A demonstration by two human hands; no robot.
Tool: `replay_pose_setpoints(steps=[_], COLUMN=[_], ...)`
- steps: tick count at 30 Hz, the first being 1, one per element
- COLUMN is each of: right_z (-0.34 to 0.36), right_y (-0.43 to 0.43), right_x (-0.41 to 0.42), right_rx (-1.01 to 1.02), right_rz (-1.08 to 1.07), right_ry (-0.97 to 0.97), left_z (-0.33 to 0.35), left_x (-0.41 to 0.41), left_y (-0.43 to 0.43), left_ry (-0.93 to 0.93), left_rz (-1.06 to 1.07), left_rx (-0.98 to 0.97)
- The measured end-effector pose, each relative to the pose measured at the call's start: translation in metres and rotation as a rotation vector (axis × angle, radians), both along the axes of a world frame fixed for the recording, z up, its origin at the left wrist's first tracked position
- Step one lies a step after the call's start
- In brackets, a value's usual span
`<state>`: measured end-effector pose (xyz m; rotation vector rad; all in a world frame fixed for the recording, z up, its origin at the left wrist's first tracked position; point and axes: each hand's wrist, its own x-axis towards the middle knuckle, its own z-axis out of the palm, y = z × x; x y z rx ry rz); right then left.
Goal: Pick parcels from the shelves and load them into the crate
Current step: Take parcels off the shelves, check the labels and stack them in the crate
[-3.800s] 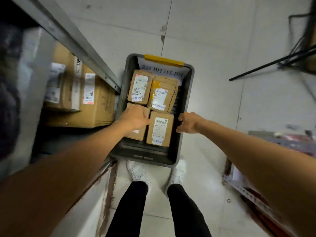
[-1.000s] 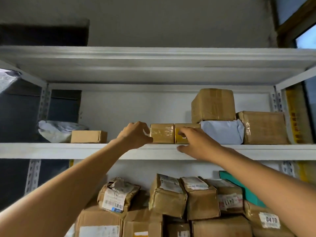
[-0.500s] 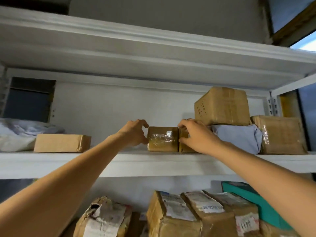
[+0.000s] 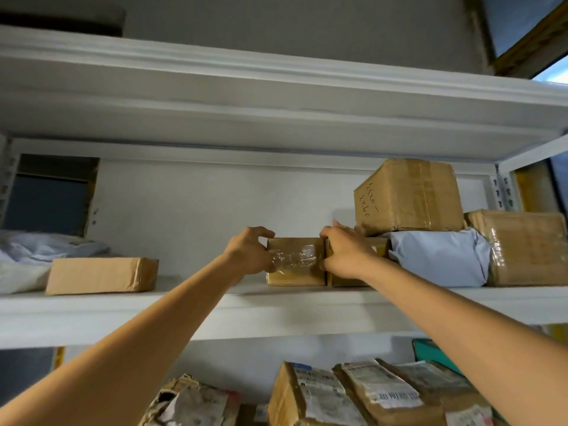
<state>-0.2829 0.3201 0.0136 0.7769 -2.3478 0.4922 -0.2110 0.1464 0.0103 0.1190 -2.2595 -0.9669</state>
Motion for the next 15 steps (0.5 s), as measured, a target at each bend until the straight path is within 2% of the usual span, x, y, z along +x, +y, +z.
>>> replay_pose_setpoints(steps=[4, 10, 15], right_z=[-0.003, -0.012, -0.017], right_y=[0.002, 0.004, -0.001], right_x=[0.011, 0.023, 0.024], right_rx=[-0.092, -0.264, -0.296], right_rz=[0.092, 0.306, 0.283], right_ry=[-0.077, -0.095, -0.069], left_z=[-0.002, 0.005, 0.008], left_x=[0.009, 0.032, 0.028], left_y=[-0.001, -0.006, -0.006], left_ry=[0.059, 0.194, 0.178], left_rz=[0.029, 0.119, 0.130], left_rx=[0.091, 0.190, 0.240])
